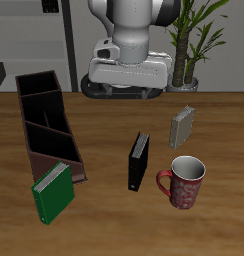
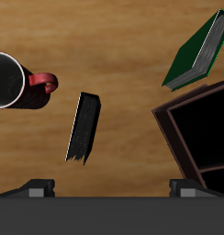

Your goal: Place the black book into the right desk caddy's front compartment

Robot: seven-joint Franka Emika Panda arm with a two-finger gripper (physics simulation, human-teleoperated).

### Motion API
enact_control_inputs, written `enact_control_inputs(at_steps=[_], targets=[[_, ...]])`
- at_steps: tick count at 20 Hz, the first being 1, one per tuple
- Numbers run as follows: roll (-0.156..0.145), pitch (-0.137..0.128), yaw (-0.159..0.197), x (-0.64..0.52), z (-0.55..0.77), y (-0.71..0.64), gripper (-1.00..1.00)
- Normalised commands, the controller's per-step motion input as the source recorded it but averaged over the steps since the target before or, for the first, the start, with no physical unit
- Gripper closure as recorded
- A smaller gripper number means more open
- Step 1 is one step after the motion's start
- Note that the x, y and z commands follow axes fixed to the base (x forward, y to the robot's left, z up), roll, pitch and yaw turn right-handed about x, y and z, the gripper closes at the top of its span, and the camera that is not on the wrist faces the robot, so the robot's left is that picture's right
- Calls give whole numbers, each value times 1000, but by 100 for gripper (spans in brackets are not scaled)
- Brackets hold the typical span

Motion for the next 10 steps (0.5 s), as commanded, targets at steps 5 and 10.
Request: enact_control_inputs(at_steps=[5,10], targets=[[-13,-20,16,227,-81,134,-100],[7,-1,-2,198,-119,58,-100]])
